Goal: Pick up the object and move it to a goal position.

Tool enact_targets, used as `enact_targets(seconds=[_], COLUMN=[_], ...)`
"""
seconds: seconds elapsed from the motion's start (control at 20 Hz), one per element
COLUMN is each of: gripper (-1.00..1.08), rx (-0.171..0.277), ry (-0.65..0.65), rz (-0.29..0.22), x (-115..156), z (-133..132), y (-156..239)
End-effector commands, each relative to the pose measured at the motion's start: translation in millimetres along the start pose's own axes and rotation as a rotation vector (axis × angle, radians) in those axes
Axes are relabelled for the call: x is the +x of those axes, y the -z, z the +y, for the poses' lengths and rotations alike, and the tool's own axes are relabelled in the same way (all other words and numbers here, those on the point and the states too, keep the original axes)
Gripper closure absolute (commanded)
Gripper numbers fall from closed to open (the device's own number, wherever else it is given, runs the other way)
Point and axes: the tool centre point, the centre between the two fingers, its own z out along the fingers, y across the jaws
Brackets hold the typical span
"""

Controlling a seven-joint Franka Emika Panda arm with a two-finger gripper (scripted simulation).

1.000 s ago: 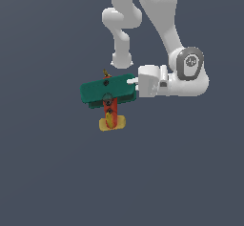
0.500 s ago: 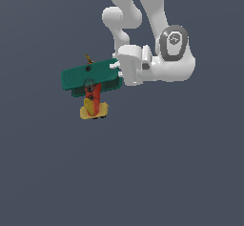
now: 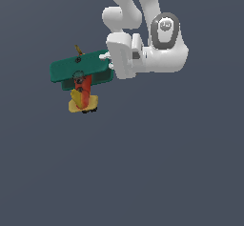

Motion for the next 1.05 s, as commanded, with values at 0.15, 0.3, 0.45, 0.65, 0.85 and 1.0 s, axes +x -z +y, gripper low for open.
enact_targets(seconds=[0.15,0.3,0.45,0.65,0.85,1.0], gripper=[1.08,1.08,1.08,1.08,1.08,1.08], rx=[-0.001,-0.001,0.000,0.001,0.001,0.000], ry=[-0.003,-0.003,-0.002,-0.002,-0.002,-0.002], rz=[0.001,0.001,0.001,0.001,0.001,0.001], x=[0,-2,-7,-16,-21,-21], z=[2,4,10,22,29,30], y=[0,-1,-5,-11,-14,-14])
